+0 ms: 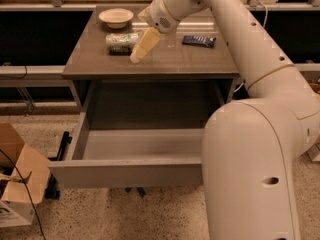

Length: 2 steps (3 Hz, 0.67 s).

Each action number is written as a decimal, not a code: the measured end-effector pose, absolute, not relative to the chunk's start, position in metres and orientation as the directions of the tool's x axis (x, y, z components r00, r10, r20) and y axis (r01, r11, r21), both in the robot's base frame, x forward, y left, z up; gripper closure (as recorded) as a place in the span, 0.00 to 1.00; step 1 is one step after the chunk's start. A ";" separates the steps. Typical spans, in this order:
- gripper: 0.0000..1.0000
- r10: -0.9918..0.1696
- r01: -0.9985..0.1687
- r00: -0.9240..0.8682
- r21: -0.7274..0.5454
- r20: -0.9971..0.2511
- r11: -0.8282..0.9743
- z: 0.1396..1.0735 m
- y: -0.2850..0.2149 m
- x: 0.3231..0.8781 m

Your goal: Place 7up can into top drawer

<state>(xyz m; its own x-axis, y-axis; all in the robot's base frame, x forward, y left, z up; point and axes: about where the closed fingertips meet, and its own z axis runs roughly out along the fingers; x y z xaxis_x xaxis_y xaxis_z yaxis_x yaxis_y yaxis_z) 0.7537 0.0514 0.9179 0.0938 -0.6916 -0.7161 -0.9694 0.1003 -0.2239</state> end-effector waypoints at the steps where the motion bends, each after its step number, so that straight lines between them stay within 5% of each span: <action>1: 0.00 -0.668 -0.964 0.061 -0.218 -0.742 0.154 0.913 0.056 0.764; 2: 0.00 -0.587 -0.939 0.017 -0.215 -0.810 0.270 0.913 0.066 0.792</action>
Offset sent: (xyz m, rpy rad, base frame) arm 0.0673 0.0173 0.0023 0.2936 -0.0653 -0.2794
